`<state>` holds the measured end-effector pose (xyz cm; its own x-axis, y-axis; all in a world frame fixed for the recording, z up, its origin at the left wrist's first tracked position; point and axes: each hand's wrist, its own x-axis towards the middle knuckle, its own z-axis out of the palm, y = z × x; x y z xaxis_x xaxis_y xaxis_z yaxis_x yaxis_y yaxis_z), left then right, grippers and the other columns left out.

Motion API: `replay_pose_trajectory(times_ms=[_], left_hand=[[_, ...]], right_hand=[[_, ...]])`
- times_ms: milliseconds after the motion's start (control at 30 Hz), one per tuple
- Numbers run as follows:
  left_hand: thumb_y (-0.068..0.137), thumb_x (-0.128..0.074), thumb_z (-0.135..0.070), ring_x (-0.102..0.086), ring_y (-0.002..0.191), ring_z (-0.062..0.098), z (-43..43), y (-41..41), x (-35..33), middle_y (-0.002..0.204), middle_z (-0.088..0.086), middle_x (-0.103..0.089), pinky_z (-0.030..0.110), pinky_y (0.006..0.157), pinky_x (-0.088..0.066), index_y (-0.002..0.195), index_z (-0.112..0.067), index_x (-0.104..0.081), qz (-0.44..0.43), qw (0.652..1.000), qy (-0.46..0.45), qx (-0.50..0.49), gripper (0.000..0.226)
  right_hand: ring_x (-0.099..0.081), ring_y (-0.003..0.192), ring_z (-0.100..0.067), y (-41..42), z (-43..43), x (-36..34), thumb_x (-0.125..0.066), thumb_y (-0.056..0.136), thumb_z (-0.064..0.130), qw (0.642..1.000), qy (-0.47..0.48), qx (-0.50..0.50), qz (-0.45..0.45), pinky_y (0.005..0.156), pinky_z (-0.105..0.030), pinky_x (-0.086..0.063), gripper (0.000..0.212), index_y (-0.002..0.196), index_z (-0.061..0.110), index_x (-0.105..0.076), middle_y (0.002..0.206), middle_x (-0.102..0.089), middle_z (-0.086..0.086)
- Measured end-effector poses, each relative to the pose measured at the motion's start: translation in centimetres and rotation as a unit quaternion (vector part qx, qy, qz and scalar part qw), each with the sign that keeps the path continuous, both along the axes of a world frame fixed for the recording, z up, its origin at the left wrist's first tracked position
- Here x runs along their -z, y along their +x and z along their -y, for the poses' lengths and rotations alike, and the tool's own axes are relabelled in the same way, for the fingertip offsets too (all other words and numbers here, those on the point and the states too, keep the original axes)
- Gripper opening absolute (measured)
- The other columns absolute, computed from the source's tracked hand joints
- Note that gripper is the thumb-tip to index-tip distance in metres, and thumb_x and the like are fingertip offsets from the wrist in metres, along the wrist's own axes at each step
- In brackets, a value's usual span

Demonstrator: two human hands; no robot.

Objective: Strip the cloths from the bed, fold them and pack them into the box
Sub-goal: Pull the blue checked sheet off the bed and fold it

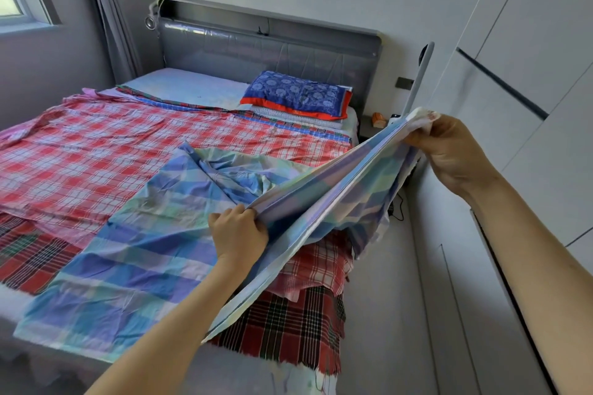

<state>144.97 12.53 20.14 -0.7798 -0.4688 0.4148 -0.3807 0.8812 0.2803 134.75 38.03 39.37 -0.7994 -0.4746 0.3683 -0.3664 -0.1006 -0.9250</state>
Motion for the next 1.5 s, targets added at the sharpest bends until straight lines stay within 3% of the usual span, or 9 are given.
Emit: replay_pose_trajectory(times_ms=[233, 533, 667, 833, 1067, 1167, 1267, 1333, 1500], left_hand=[[0.053, -0.083, -0.006, -0.056, 0.057, 0.029, 1.4, 1.3, 2.1, 0.06, 0.004, -0.055, 0.035, 0.06, -0.044, 0.05, -0.011, -0.061, 0.071, 0.99, 0.011, 0.121, 0.022], [0.08, -0.052, -0.026, -0.052, 0.045, 0.014, -1.0, 4.2, 2.4, 0.053, -0.005, -0.052, 0.019, 0.054, -0.036, 0.051, -0.016, -0.056, -0.031, 0.961, -0.082, 0.264, 0.03], [0.087, -0.046, -0.022, -0.051, 0.047, 0.018, -2.3, 4.1, 3.6, 0.061, 0.0, -0.052, 0.025, 0.044, -0.044, 0.058, -0.012, -0.055, -0.046, 0.971, 0.013, 0.233, 0.032], [0.068, -0.072, 0.009, -0.049, 0.04, 0.025, -1.1, 3.5, 2.6, 0.06, 0.008, -0.052, 0.026, 0.039, -0.038, 0.058, -0.003, -0.054, -0.022, 0.987, 0.08, 0.136, 0.024], [0.028, -0.081, 0.016, -0.047, 0.029, 0.023, 1.5, 2.2, 1.6, 0.048, 0.006, -0.052, 0.019, 0.029, -0.031, 0.066, -0.005, -0.053, 0.05, 0.989, -0.001, 0.138, 0.051], [0.034, -0.084, 0.001, -0.049, 0.035, 0.014, -0.2, 3.1, 3.0, 0.054, -0.001, -0.055, 0.019, 0.03, -0.035, 0.086, -0.013, -0.042, 0.07, 0.965, -0.047, 0.247, 0.068], [0.08, -0.065, -0.019, -0.062, 0.066, 0.016, -0.5, 3.3, 4.2, 0.082, -0.002, -0.063, 0.025, 0.056, -0.05, 0.102, -0.02, -0.047, 0.044, 0.969, 0.007, 0.244, 0.029], [0.084, -0.055, -0.011, -0.06, 0.063, 0.024, -0.9, 3.0, 4.8, 0.078, 0.004, -0.061, 0.027, 0.054, -0.046, 0.093, -0.008, -0.059, 0.02, 0.959, 0.059, 0.278, 0.01], [0.084, -0.037, -0.054, -0.046, 0.063, 0.009, -2.2, 4.2, 5.1, 0.071, 0.003, -0.051, 0.021, 0.059, -0.033, 0.066, -0.006, -0.055, -0.018, 0.946, 0.19, 0.263, 0.055]], right_hand=[[-0.068, 0.079, -0.009, -0.8, 1.3, -0.3, -0.075, 0.055, 0.033, 0.999, -0.034, 0.038, 0.008, 0.075, -0.02, -0.053, 0.017, 0.07, 0.025, -0.077, 0.077, -0.073, 0.008], [-0.066, 0.07, -0.005, -2.6, 2.0, -0.7, -0.077, 0.054, 0.031, 0.995, -0.066, 0.077, 0.019, 0.072, -0.021, -0.052, 0.009, 0.062, 0.027, -0.076, 0.069, -0.072, 0.011], [-0.067, 0.07, -0.007, -2.4, 2.6, -0.5, -0.077, 0.052, 0.031, 0.996, -0.061, 0.065, 0.025, 0.074, -0.025, -0.055, 0.01, 0.061, 0.027, -0.076, 0.07, -0.072, 0.01], [-0.067, 0.071, -0.005, -2.0, 2.5, -0.8, -0.076, 0.051, 0.032, 0.996, -0.073, 0.05, 0.021, 0.073, -0.021, -0.053, 0.011, 0.062, 0.028, -0.076, 0.07, -0.072, 0.011], [-0.066, 0.073, -0.004, -1.4, 2.3, -0.7, -0.074, 0.054, 0.033, 0.998, -0.055, 0.037, 0.011, 0.072, -0.018, -0.052, 0.014, 0.065, 0.027, -0.077, 0.071, -0.072, 0.012], [-0.065, 0.073, -0.005, -1.8, 1.8, -0.9, -0.074, 0.055, 0.032, 0.996, -0.074, 0.05, 0.014, 0.071, -0.018, -0.051, 0.011, 0.065, 0.027, -0.076, 0.07, -0.071, 0.012], [-0.066, 0.072, -0.005, -1.8, 1.7, -0.8, -0.075, 0.056, 0.031, 0.996, -0.077, 0.047, 0.014, 0.071, -0.018, -0.052, 0.01, 0.064, 0.026, -0.076, 0.07, -0.071, 0.012], [-0.066, 0.072, -0.005, -1.6, 2.0, -0.7, -0.075, 0.055, 0.031, 0.997, -0.071, 0.041, 0.009, 0.072, -0.019, -0.052, 0.009, 0.063, 0.027, -0.076, 0.07, -0.071, 0.012], [-0.067, 0.074, -0.006, -1.8, 1.9, -0.8, -0.074, 0.057, 0.03, 0.996, -0.069, 0.045, 0.018, 0.072, -0.019, -0.052, 0.009, 0.064, 0.026, -0.076, 0.071, -0.072, 0.011]])
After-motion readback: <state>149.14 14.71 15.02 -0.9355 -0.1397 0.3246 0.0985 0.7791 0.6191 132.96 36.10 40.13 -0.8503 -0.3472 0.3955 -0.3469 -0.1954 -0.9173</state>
